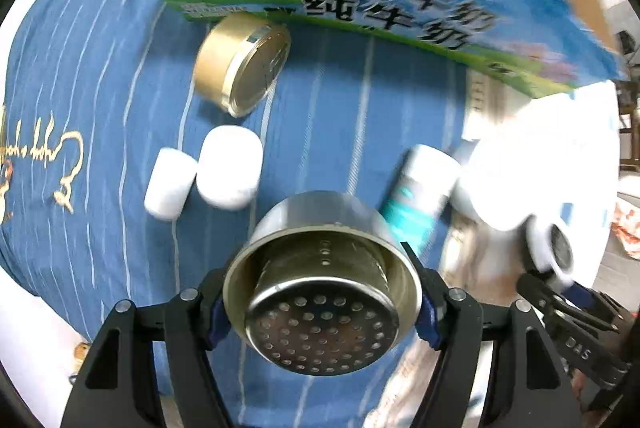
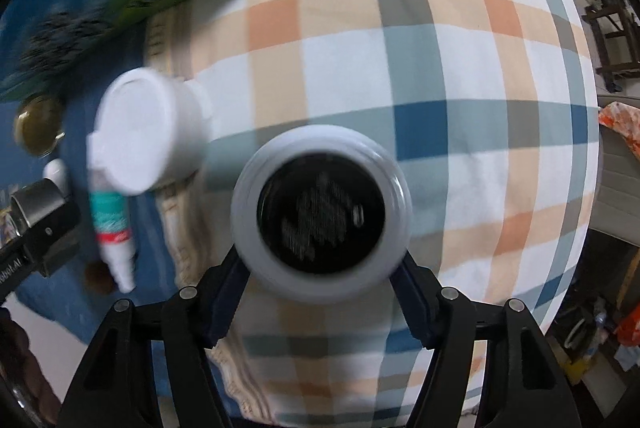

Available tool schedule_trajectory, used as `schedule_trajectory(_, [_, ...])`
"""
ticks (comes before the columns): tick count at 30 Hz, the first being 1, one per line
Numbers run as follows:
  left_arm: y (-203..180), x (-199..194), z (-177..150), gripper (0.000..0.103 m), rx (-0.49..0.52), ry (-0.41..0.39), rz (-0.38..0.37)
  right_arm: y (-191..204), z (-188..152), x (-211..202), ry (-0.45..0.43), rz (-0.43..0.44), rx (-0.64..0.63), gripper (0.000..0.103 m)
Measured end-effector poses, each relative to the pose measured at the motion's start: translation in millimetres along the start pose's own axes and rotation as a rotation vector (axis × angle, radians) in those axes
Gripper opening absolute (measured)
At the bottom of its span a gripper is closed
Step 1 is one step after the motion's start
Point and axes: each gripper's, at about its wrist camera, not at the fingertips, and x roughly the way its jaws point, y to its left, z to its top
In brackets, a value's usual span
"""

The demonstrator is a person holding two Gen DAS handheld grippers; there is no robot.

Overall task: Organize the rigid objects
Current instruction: 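Lift the silver cup with the left tool while the right tool lifts the black tin toward the box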

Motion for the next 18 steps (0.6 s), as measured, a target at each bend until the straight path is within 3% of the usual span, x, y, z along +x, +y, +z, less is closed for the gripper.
schedule_trajectory(1, [-8,-15,-10,0.069,-0.001,-0.01,-0.02,4,-5,-8,-0.016,0.013,-0.014,0.068])
schedule_trajectory(2, [-12,-25,-17,0.069,0.003,-0.018,-0.029,9,-8,-15,-0.026,0.024,-0.028,0.06])
schedule_trajectory(3, [-15,-35,-23,0.069,0.007,-0.03,-0.043,11,-12,-22,-0.017,0.033,-0.043,0.006])
schedule_trajectory(4, [-20,-48,-30,0.069,0.013,-0.044,-0.062,15,-15,-29,-0.026,0.05,-0.051,0.0])
schedule_trajectory(6, [-23,-62,-34,0.069,0.029,-0.059,-0.074,31,-15,-37,-0.051,0.0,-0.108,0.0])
schedule_trajectory(10, [-32,-80,-40,0.069,0.071,-0.085,-0.072,29,-7,-33,-0.046,0.077,-0.078,0.0])
schedule_trajectory(12, [-30,-77,-38,0.069,0.064,-0.071,-0.094,21,-10,-50,-0.062,0.135,-0.028,0.0])
schedule_trajectory(16, [-27,-63,-20,0.069,0.078,-0.054,-0.11,11,-5,-56,-0.108,0.117,0.012,0.0])
schedule_trajectory(17, [-27,-62,-18,0.069,0.079,-0.053,-0.112,7,-1,-66,-0.134,0.119,0.009,0.002])
schedule_trajectory(18, [-30,-63,-20,0.069,0.08,-0.051,-0.115,2,4,-76,-0.151,0.132,0.014,0.011])
